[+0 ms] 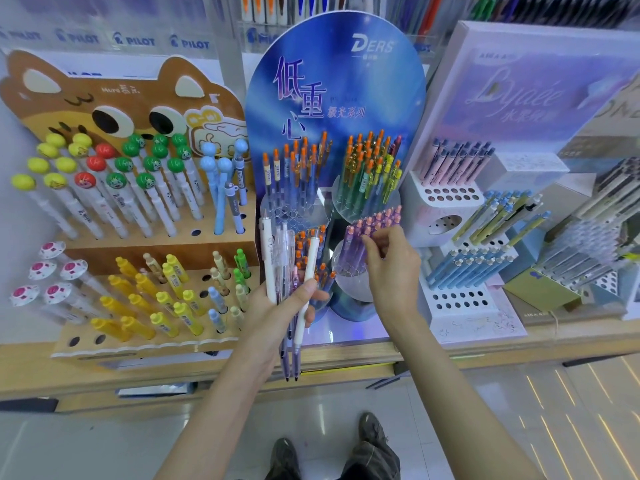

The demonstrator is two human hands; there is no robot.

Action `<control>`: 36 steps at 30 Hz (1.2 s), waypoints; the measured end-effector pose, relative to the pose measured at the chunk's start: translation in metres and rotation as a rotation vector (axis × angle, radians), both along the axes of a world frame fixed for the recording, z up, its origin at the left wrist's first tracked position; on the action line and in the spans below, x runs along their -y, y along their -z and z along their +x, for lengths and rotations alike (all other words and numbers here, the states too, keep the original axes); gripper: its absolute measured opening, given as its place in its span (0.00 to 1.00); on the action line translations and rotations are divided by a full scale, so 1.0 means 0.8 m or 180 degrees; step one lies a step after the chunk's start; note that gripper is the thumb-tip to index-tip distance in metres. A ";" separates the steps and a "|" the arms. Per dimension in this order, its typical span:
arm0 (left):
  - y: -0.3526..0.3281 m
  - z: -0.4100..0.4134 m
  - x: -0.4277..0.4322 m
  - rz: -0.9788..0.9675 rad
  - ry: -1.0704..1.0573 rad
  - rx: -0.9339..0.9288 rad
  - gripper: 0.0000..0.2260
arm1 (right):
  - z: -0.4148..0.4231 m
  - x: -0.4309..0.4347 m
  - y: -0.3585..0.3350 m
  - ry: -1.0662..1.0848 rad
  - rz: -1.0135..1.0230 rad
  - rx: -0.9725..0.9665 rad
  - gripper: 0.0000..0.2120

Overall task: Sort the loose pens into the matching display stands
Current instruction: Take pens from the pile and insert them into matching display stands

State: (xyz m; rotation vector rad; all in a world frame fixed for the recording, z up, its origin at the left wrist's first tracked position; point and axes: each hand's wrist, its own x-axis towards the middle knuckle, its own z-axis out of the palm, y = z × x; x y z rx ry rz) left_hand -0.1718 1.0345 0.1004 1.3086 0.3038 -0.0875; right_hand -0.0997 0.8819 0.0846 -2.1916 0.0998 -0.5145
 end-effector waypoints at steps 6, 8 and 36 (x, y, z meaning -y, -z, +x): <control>-0.003 0.000 -0.003 -0.0014 0.0130 0.0003 0.07 | -0.028 -0.009 -0.032 -0.0880 0.1073 -0.0577 0.09; -0.003 0.000 -0.004 -0.0011 0.0226 -0.0028 0.07 | -0.029 -0.015 -0.043 -0.1442 0.1548 -0.1227 0.10; -0.002 0.002 -0.018 -0.0201 0.0472 0.0017 0.12 | -0.034 -0.026 -0.061 -0.1392 0.2513 -0.1510 0.04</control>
